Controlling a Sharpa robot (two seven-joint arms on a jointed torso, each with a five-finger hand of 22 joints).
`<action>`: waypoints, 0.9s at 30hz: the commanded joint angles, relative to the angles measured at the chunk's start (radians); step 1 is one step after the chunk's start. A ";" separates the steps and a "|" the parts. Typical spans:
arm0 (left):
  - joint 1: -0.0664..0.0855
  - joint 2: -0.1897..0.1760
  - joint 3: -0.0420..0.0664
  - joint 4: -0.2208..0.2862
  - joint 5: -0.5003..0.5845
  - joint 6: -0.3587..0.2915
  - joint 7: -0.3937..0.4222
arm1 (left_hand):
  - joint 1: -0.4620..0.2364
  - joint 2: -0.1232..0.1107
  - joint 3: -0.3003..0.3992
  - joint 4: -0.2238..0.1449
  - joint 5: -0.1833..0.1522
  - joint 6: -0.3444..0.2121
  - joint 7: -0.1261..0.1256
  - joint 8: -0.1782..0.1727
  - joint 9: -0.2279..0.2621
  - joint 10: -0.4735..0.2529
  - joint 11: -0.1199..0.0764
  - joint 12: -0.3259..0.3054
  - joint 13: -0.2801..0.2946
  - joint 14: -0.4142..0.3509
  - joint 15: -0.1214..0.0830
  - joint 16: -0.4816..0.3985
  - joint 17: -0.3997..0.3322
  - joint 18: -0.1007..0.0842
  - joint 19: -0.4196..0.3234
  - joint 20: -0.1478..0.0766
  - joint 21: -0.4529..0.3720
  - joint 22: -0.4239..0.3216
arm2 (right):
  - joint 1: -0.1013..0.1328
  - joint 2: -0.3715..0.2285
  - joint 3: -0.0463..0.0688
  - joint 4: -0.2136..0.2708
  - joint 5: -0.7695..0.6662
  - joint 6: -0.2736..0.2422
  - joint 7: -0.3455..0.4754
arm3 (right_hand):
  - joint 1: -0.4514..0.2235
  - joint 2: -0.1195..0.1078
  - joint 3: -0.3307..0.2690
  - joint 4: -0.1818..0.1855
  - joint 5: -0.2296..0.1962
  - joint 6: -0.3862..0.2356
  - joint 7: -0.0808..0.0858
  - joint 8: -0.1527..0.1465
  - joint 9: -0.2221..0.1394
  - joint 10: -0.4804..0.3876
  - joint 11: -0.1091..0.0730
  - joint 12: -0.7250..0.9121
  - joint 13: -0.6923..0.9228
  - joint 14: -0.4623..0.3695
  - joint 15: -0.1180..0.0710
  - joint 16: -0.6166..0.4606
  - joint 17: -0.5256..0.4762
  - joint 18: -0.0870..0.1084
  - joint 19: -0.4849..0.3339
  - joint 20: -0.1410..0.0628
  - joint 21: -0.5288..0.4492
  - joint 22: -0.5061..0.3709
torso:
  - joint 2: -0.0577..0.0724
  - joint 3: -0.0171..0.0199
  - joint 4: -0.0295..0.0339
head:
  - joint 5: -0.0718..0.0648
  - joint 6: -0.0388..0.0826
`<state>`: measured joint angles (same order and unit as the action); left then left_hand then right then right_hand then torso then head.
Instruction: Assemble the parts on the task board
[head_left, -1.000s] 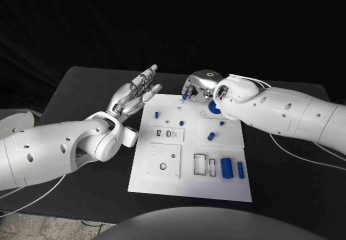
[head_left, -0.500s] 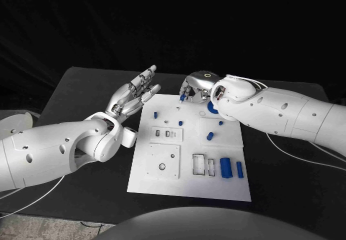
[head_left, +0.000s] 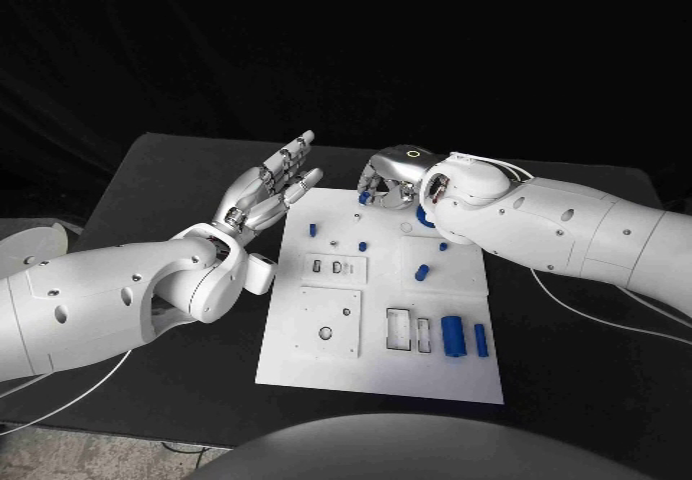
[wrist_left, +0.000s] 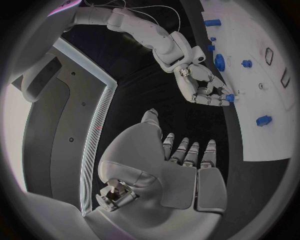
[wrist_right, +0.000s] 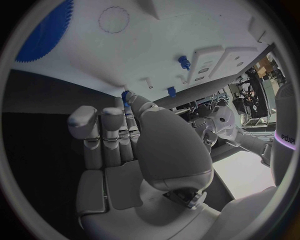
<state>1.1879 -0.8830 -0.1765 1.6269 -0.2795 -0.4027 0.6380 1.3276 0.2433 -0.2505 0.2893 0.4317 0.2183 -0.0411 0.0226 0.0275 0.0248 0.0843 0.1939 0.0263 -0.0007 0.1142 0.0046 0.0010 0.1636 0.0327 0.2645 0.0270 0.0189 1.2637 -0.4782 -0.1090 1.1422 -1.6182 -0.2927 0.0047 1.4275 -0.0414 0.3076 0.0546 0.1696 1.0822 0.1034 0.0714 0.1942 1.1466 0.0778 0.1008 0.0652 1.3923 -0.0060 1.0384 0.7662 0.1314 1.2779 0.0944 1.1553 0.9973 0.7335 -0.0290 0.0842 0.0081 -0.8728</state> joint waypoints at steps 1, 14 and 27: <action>0.000 0.001 0.001 0.002 0.012 0.019 0.004 | 0.013 0.000 0.007 0.001 0.004 -0.001 0.007 0.006 0.001 0.000 0.008 0.004 0.002 0.001 0.009 -0.005 -0.001 0.017 0.001 0.008 0.004 0.001 | -0.001 0.001 0.000 0.001 -0.011 0.036 -0.012 | 0.000 -0.012 0.005 -0.001 0.001 -0.018 0.000 -0.009 -0.005 -0.017 0.003 -0.011 -0.001 -0.010 0.001 -0.008 -0.008 -0.004 -0.012 0.003 -0.011 -0.007 | 0.000 0.0002 -0.0007 | 0.001 0.000; 0.000 0.003 0.001 0.002 0.035 0.024 0.001 | 0.019 0.000 0.008 0.001 0.008 0.002 0.016 0.006 0.002 0.000 0.013 0.004 0.002 0.001 0.012 -0.005 -0.001 0.017 0.002 0.010 0.004 0.001 | -0.005 -0.002 0.000 0.002 -0.023 0.038 -0.036 | -0.005 -0.057 0.006 -0.009 -0.009 -0.269 -0.046 -0.010 -0.071 -0.165 0.023 -0.036 0.003 -0.051 -0.006 -0.038 -0.054 0.007 -0.054 0.000 -0.058 -0.039 | -0.001 0.0005 0.0003 | 0.000 0.000; -0.002 0.000 0.000 -0.001 0.043 0.024 -0.001 | 0.023 0.000 0.008 0.000 0.014 0.001 0.019 0.006 0.001 0.000 0.016 0.003 0.002 0.001 0.015 -0.005 -0.001 0.017 0.002 0.012 0.005 0.002 | 0.023 -0.119 0.001 0.106 -0.003 -0.128 -0.033 | 0.000 -0.046 0.004 -0.010 0.014 -0.225 -0.007 0.012 -0.071 -0.069 0.008 0.055 0.037 -0.100 0.000 -0.102 -0.139 0.015 -0.090 0.006 -0.104 -0.072 | -0.008 -0.0013 -0.0023 | 0.006 0.000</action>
<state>1.1860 -0.8842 -0.1768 1.6235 -0.2440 -0.3952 0.6302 1.3433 0.2432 -0.2505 0.2893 0.4406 0.2179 -0.0268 0.0225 0.0273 0.0249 0.0915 0.1939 0.0269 -0.0006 0.1214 0.0046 0.0012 0.1637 0.0362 0.2680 0.0270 0.0197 1.2830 -0.5843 -0.1090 1.2282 -1.6249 -0.3638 -0.0209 1.4214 -0.0925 0.3091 0.0458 0.1782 0.8501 0.0955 0.0803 0.1222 1.0596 0.0904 0.1424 0.0970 1.3046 -0.0063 0.9542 0.6488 0.1315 1.1990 0.1012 1.0639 0.9379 0.7284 -0.0290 0.0825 0.0133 -0.8729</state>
